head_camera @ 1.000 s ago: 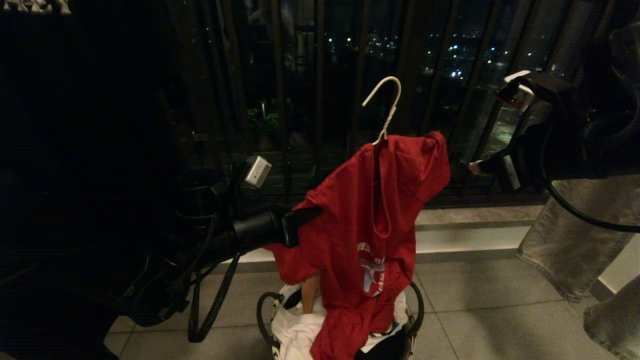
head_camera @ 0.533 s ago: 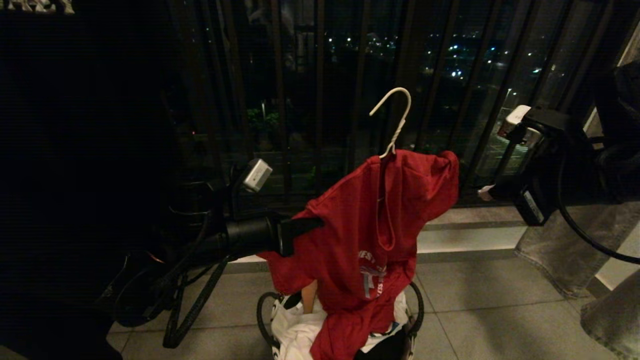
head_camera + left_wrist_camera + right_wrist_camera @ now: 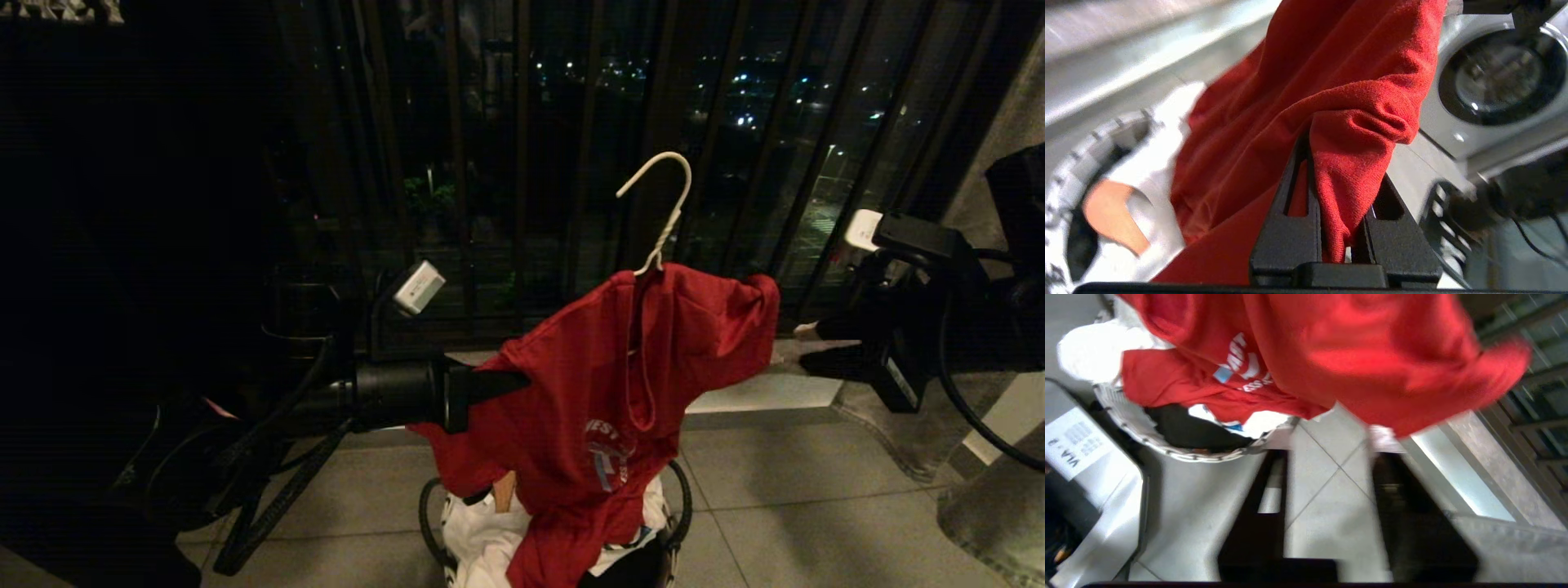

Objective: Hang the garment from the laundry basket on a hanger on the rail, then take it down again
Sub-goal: Hang the clothes rack on the clothesline

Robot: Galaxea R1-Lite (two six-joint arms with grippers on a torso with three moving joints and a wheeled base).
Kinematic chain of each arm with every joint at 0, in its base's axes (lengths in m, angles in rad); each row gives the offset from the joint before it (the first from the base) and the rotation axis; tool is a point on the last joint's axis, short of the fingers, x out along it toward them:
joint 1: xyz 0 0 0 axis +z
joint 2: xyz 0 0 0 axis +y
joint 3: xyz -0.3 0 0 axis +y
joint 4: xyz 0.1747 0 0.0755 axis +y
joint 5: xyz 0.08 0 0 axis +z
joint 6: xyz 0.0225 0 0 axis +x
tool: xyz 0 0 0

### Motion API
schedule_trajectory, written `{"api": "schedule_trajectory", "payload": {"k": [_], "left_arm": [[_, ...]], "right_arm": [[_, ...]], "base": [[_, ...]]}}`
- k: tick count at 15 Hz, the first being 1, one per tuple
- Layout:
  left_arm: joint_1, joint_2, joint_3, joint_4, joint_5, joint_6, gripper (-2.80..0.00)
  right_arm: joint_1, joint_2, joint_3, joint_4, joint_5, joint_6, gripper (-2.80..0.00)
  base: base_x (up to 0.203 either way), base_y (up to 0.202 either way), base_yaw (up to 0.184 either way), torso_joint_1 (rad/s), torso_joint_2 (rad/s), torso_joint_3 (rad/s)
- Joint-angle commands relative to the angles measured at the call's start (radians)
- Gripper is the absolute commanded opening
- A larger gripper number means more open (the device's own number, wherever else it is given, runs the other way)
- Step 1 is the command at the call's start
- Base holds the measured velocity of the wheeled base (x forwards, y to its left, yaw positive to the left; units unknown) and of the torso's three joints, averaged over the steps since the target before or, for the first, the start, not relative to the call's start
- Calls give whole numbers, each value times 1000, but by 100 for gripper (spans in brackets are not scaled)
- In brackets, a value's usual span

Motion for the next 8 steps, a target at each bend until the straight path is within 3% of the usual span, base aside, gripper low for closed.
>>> {"api": "schedule_trajectory", "payload": {"k": [1, 5, 8], "left_arm": [[0, -24, -1, 21, -31, 0, -280], [0, -48, -1, 85, -72, 17, -280], [0, -52, -10, 175, -101, 81, -280]], "right_arm": [[1, -16, 26, 3, 34, -25, 0], [-2, -31, 95, -44, 53, -94, 0], [-2, -56, 128, -93, 62, -109, 0]], "base": [[0, 0, 0, 0, 0, 0], [0, 0, 0, 0, 0, 0], [0, 0, 0, 0, 0, 0]]}}
